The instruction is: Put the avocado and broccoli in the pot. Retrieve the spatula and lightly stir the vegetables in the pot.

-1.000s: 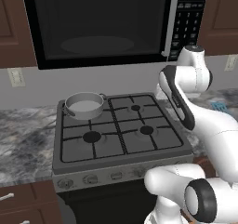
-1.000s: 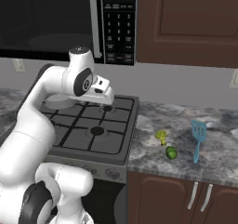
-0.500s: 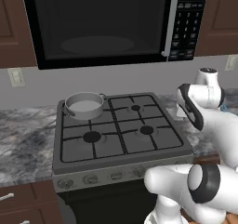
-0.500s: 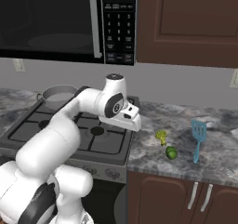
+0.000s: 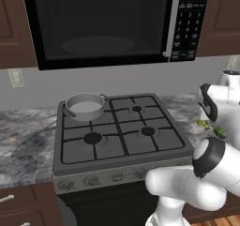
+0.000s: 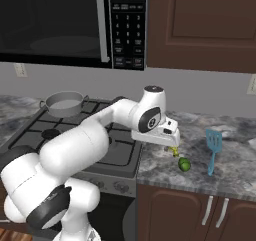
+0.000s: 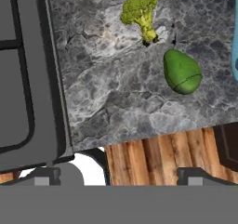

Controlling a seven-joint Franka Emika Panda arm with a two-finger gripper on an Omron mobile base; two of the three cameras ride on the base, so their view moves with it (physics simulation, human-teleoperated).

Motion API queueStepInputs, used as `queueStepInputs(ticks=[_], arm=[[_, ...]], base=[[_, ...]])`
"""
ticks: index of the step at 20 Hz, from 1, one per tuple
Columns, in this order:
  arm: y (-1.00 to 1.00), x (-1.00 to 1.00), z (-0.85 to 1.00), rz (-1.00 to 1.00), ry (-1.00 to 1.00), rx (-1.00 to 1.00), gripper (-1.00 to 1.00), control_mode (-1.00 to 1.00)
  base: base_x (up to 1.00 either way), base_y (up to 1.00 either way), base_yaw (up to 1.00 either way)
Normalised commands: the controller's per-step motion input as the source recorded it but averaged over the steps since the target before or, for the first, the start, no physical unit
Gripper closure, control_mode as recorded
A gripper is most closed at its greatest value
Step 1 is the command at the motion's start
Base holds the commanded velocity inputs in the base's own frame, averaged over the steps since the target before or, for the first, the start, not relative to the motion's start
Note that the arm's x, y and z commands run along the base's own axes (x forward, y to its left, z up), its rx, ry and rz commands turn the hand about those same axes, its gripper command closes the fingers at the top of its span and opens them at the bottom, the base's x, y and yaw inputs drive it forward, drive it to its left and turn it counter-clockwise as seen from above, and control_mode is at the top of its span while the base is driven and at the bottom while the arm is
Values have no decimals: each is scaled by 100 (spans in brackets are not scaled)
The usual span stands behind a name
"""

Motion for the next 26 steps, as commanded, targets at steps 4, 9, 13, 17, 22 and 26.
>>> queueStepInputs(ticks=[4,9,13,17,22,26], arm=[[-49,0,-1,26,-11,0,-100,-100],[-42,0,-2,15,-9,0,-100,-100],[-42,3,-9,3,0,0,-100,-100],[-41,23,-24,0,0,0,-100,-100],[-23,27,-27,3,0,0,-100,-100],[-17,33,-31,4,0,0,-100,-100]], base=[[0,0,0],[0,0,0],[0,0,0],[0,0,0],[0,0,0],[0,0,0]])
